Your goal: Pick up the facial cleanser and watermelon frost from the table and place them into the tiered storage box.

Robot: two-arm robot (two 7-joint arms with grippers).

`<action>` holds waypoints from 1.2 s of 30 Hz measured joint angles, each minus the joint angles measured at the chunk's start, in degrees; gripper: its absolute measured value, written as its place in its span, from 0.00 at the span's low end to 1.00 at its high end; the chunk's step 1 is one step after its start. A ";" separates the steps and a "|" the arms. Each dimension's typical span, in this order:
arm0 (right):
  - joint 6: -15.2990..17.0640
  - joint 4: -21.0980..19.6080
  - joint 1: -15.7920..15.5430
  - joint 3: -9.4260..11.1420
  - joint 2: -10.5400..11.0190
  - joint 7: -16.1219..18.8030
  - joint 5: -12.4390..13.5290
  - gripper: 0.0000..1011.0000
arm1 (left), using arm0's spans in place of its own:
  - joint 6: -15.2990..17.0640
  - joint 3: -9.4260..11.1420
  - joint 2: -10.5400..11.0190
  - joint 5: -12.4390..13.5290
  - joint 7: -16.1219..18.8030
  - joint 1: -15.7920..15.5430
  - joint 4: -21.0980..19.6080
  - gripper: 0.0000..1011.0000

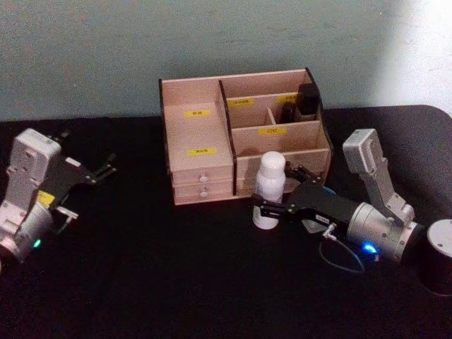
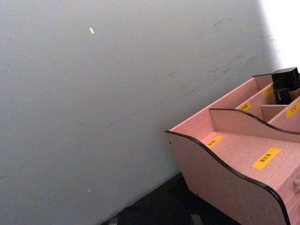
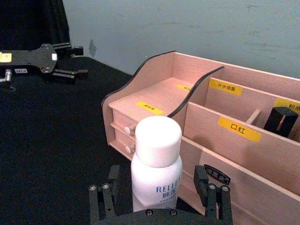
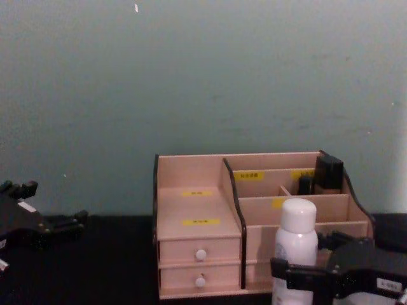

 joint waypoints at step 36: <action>0.46 0.51 0.38 -0.27 -0.30 0.02 0.29 0.75 | 0.00 0.00 0.00 0.00 0.00 0.00 0.00 0.99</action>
